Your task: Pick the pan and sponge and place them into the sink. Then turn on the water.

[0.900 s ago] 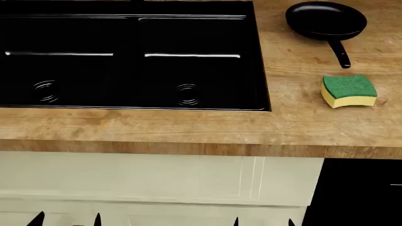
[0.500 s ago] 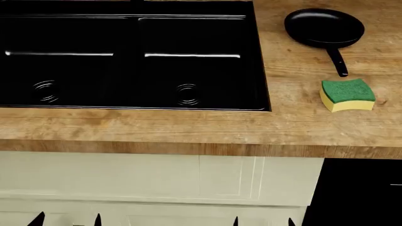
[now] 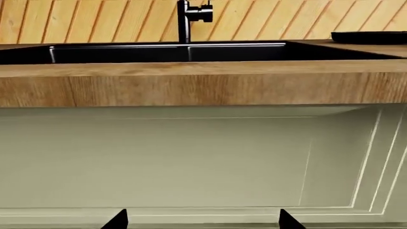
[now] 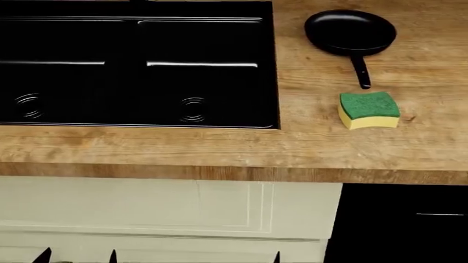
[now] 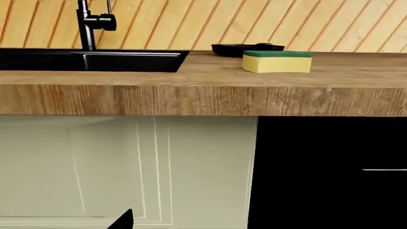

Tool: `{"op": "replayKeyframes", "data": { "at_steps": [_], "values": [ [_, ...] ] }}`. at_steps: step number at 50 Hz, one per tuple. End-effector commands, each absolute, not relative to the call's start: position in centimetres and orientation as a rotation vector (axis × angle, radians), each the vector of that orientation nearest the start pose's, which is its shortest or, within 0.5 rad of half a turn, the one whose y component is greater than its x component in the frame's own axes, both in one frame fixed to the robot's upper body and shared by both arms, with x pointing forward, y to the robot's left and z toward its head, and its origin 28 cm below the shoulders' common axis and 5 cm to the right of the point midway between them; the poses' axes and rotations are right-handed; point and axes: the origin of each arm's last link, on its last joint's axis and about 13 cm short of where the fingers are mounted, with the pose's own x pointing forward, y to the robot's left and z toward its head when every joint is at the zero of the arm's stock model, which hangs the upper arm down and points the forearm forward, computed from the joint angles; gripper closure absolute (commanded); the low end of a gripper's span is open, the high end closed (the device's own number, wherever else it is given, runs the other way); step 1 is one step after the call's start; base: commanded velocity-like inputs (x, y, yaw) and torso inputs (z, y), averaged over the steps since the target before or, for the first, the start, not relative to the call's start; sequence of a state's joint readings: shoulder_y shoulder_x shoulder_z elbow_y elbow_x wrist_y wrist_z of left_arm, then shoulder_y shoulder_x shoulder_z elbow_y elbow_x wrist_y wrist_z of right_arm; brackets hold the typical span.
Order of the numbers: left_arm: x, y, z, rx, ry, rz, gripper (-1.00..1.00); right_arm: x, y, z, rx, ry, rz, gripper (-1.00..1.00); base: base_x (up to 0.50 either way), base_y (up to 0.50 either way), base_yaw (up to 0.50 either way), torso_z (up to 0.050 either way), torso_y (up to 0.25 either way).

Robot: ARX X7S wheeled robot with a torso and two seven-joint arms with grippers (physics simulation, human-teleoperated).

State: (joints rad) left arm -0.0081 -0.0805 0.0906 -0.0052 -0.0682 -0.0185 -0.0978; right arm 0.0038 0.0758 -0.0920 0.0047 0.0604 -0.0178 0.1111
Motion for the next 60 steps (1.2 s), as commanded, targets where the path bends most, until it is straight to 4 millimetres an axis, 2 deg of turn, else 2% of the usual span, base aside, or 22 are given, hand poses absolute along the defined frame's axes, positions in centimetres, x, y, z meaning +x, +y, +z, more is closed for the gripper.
{"op": "replayKeyframes", "data": {
  "at_steps": [1,34,60],
  "values": [
    [21.08,20.64,1.1,0.014,0.023,0.005,-1.0,21.03,-9.7,1.28,-0.016,-0.009,-0.026,-1.0,0.0,-0.5,0.0,0.0,0.0],
    [21.12,20.6,1.09,0.011,0.028,0.0,-1.0,21.07,-9.6,1.13,-0.047,0.001,-0.021,-1.0,0.0,-0.48,0.0,0.0,0.0],
    [21.21,20.56,1.08,0.011,0.031,0.001,-1.0,21.12,-9.52,1.01,-0.077,0.01,-0.016,-1.0,0.14,-0.05,0.0,0.0,0.0]
  ]
}}
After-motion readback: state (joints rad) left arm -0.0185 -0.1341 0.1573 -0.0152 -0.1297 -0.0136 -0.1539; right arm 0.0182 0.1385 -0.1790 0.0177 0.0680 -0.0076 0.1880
